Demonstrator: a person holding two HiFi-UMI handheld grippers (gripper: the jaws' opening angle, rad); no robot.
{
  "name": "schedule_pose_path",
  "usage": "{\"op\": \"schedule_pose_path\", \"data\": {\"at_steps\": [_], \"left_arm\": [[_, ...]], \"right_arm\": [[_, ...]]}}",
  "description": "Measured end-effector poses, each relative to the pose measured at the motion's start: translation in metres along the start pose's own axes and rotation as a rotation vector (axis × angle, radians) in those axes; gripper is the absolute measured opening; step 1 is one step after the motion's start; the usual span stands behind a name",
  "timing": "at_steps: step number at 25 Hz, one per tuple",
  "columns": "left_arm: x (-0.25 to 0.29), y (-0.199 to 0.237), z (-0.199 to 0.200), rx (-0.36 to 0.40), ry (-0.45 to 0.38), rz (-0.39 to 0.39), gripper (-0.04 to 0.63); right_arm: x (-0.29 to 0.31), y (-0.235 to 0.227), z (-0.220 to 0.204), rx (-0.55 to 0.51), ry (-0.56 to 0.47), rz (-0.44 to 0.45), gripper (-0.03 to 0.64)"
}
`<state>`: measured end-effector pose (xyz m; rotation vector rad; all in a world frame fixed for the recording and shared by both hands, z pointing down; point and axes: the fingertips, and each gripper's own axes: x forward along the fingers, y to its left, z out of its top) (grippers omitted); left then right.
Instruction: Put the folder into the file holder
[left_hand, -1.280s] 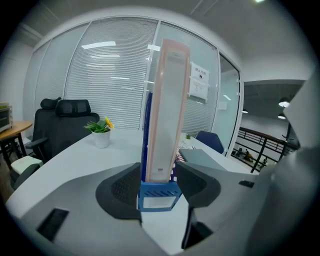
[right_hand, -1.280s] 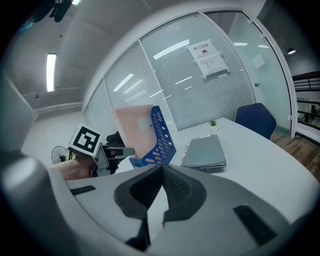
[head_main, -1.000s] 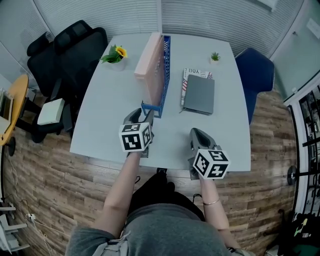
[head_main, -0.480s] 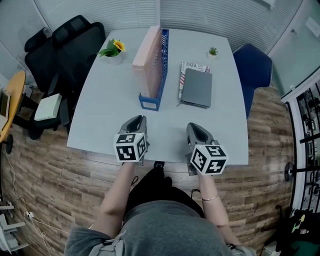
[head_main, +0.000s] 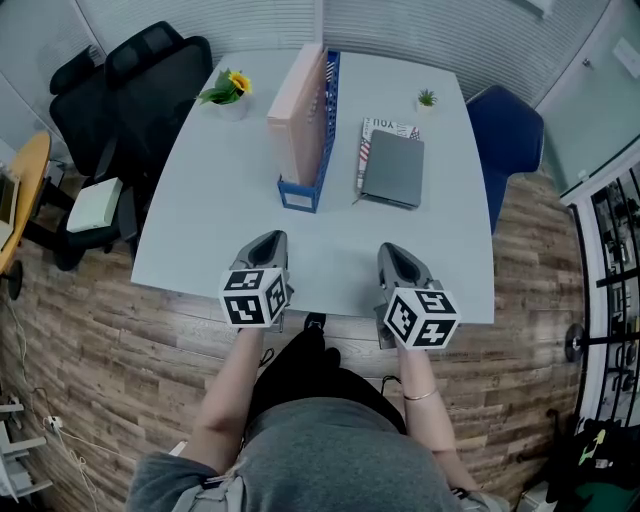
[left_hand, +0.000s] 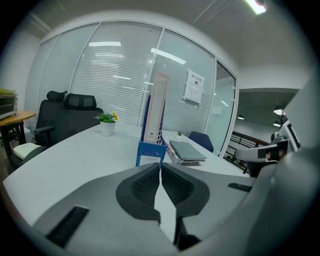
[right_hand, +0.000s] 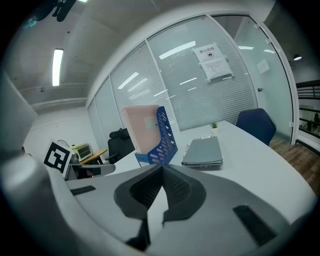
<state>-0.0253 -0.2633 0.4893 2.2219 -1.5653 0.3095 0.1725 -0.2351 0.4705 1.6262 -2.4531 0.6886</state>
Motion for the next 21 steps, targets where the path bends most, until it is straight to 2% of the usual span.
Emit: {"op": "schedule_pose_path", "data": {"at_steps": [21], "left_arm": [[-0.02, -0.011, -0.008, -0.011, -0.014, -0.028, 0.032]], "right_arm": [[-0.016, 0.009, -0.009, -0.024, 0.001, -0.001, 0.003]]}}
